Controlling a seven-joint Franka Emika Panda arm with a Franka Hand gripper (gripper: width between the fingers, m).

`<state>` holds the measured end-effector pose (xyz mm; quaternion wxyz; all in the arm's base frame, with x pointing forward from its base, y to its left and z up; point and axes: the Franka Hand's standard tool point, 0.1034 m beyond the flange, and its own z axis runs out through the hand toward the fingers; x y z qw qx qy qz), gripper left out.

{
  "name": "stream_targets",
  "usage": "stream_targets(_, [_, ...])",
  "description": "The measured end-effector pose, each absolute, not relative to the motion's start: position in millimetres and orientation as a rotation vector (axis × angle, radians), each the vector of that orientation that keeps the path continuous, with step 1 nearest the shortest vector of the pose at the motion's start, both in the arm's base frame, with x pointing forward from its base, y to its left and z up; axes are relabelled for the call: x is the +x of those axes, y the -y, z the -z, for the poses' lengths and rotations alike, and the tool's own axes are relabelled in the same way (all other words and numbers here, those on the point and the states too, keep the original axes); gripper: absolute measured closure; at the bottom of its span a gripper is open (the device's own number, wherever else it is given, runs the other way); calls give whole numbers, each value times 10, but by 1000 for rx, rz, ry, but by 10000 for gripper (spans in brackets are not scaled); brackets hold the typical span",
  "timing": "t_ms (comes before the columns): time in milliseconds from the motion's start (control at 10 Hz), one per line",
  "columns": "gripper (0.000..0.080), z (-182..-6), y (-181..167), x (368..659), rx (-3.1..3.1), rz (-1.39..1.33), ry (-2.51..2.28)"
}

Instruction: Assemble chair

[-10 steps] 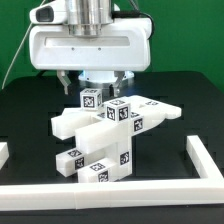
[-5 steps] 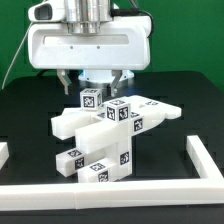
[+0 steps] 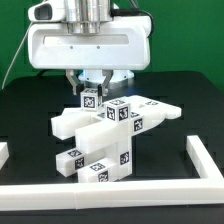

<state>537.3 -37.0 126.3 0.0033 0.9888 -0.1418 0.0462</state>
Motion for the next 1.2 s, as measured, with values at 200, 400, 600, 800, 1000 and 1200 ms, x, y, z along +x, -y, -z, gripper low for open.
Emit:
stream_targets(200, [518, -1260, 365, 5386, 3074, -153, 612])
stream_targets(400, [518, -1259, 357, 5394, 2976, -148, 1027])
stream_targets(600, [518, -1255, 357, 5387, 2835, -127, 1431])
stream_targets(800, [517, -1251, 353, 5393, 2713, -120, 1735])
stream_targets(1000, [516, -1250, 348, 5393, 2748, -122, 1676])
stream_targets(1200, [310, -1246, 354, 5381, 2922, -119, 1325])
